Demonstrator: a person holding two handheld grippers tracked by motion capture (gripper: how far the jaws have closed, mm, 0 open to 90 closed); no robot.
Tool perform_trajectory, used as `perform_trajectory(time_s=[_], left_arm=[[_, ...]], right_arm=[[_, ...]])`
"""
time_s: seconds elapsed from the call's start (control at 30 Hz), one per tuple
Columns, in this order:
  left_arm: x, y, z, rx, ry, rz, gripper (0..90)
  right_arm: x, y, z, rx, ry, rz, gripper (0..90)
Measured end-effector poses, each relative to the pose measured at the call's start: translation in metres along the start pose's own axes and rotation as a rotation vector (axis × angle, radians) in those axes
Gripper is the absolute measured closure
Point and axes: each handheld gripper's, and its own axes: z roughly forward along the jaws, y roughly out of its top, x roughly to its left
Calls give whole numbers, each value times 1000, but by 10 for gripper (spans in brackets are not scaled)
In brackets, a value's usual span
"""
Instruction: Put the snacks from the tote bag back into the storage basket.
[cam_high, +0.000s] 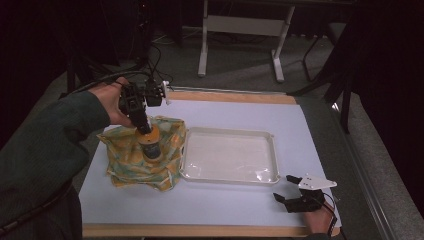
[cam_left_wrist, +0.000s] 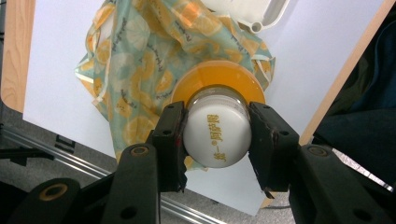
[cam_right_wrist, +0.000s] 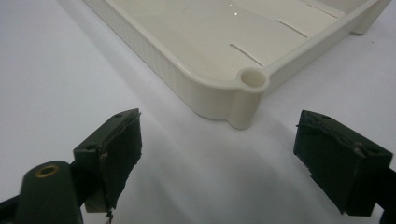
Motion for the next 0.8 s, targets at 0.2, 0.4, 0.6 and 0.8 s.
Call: perform_trajectory(time_s=[0.2, 0.4, 0.6, 0.8], left_arm=[[-3, 5, -3, -10, 10, 15, 591], [-6, 11, -5, -21, 12, 36, 592], [-9, 15, -8, -43, 8, 54, 592], [-12, 20, -10, -48, 11, 68, 592]], right_arm=[[0, 0, 0, -3, 1, 0, 149], [0, 0, 0, -3, 0, -1, 149], [0, 0, 0, -3, 1, 1, 149], [0, 0, 0, -3, 0, 1, 149]])
